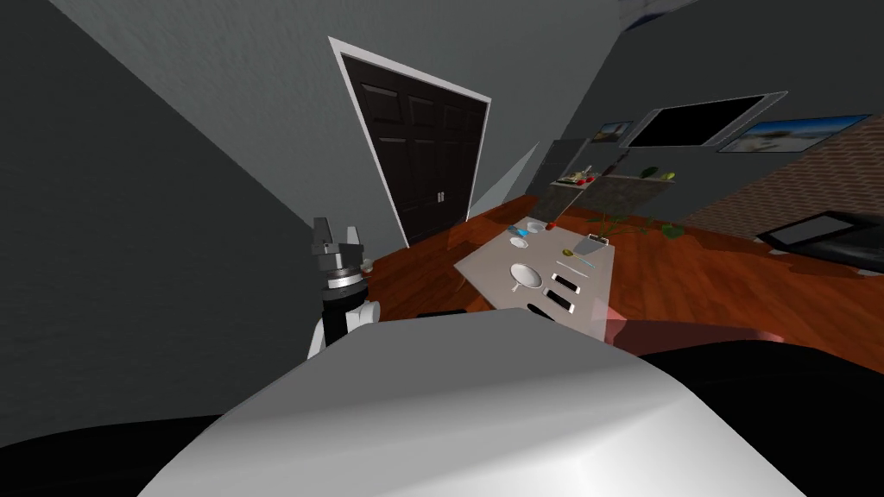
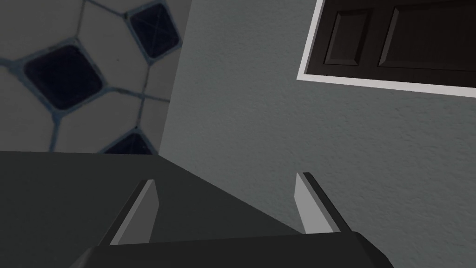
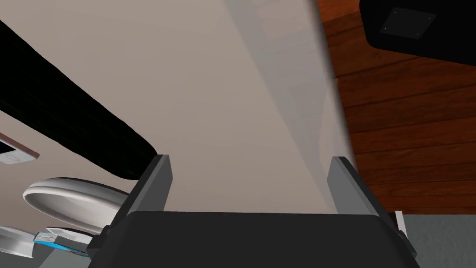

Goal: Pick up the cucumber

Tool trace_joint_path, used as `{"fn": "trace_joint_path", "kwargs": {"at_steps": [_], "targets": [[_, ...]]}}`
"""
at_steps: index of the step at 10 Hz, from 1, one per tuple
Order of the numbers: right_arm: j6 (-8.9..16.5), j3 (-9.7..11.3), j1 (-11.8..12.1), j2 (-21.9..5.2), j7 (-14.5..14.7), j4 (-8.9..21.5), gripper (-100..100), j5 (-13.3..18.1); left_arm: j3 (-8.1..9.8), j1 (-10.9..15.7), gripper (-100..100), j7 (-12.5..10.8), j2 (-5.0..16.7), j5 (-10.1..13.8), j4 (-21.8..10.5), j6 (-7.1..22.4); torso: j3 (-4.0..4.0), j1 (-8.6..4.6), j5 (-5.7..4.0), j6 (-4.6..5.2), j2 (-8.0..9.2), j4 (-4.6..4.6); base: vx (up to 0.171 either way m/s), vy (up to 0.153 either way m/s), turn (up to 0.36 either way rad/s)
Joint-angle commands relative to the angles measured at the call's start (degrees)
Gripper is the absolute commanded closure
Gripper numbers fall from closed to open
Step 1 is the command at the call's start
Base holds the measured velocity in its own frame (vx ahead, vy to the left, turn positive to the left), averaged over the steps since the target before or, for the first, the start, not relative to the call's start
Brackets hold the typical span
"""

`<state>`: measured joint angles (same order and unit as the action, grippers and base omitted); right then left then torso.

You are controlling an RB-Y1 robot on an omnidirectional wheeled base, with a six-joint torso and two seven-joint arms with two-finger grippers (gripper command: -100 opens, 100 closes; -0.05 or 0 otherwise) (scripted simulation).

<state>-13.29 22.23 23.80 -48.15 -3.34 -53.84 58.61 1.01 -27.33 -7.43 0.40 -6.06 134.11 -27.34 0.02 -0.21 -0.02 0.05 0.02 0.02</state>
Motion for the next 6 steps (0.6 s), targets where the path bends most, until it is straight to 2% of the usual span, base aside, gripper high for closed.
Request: {"fn": "trace_joint_path", "kwargs": {"at_steps": [1,3,4,5,6], "targets": [[1.09,1.22,-0.42,-0.83,-0.8,2.86,-100,2.84,0.0,0.0,0,0.0,0.0,0.0,0.0,0.0,0.0,0.0,0.0,0.0,0.0,0.0,-0.001,-0.073,0.326],[1.09,1.22,-0.42,-0.83,-0.8,3.94,-100,2.84,0.01,-0.01,0,0.0,0.0,0.0,0.0,0.0,0.0,-0.09,-0.03,0.07,0.0,-0.01,0.0,-0.044,0.021],[1.52,2.08,-1.23,-1.13,-1.28,6.81,-100,4.63,0.01,-0.01,0,0.0,0.0,0.0,0.0,0.0,0.01,0.05,-0.01,0.07,0.02,0.0,-0.006,-0.023,0.182],[1.52,2.08,-1.23,-1.13,-1.28,6.81,-100,4.63,0.0,0.0,0,0.0,0.0,0.0,0.0,0.0,0.01,0.06,0.01,0.01,0.01,0.0,-0.007,-0.036,0.112],[1.9,2.91,-2.04,-1.3,-1.74,8.92,-100,6.3,0.0,-0.01,0,0.0,0.0,0.0,0.0,0.0,0.01,0.04,-0.01,0.05,0.02,0.0,-0.005,-0.049,0.156]]}}
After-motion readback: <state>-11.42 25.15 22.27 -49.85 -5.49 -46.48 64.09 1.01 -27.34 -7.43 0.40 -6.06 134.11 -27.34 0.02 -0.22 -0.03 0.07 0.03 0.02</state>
